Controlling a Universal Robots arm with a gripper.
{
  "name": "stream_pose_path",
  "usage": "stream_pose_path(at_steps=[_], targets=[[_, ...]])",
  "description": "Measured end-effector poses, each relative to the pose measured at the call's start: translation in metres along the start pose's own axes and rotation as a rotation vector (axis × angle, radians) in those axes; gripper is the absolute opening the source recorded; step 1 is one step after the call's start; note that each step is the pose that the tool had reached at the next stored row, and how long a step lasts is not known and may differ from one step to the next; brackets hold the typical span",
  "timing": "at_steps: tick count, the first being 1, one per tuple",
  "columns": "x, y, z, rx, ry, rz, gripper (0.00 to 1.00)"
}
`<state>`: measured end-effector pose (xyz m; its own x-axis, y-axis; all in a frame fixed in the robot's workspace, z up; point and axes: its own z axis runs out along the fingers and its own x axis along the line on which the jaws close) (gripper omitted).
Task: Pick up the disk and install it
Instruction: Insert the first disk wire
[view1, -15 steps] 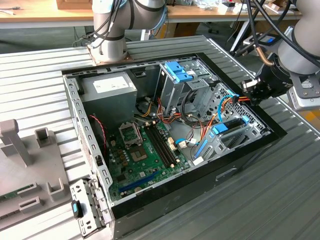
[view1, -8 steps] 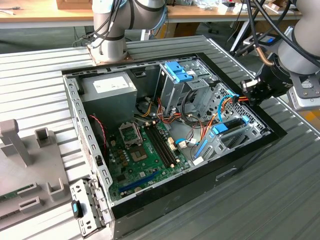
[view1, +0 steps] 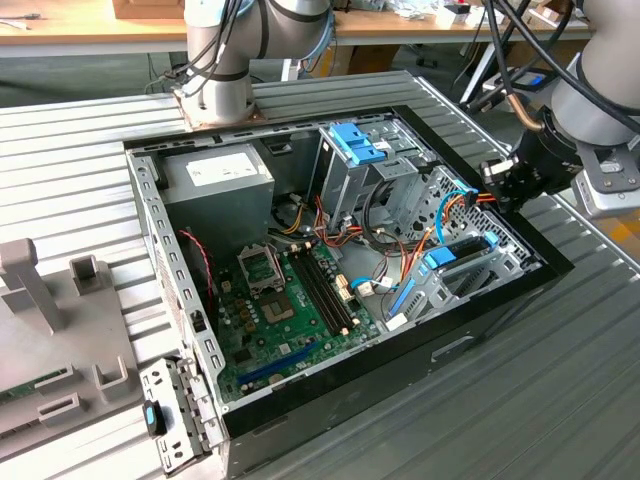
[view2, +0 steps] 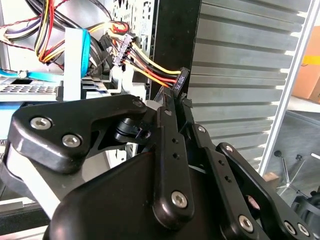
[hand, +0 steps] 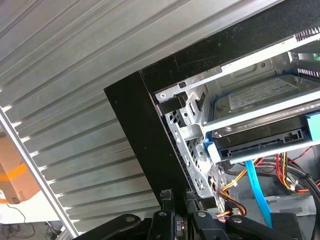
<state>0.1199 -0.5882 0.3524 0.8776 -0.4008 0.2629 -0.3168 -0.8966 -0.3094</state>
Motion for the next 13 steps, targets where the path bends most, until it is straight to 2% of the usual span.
stream_pose_path(at_steps=[4, 8, 13], targets=[[0.0011, -0.0012, -0.0038, 0.0007, -0.0002, 0.0, 0.22], [-0.0008, -0.0005, -0.0048, 0.0041, 0.0009, 0.001, 0.22], [-0.0018, 0.0001, -0.0037, 0.0038, 0.0016, 0.001, 0.22]])
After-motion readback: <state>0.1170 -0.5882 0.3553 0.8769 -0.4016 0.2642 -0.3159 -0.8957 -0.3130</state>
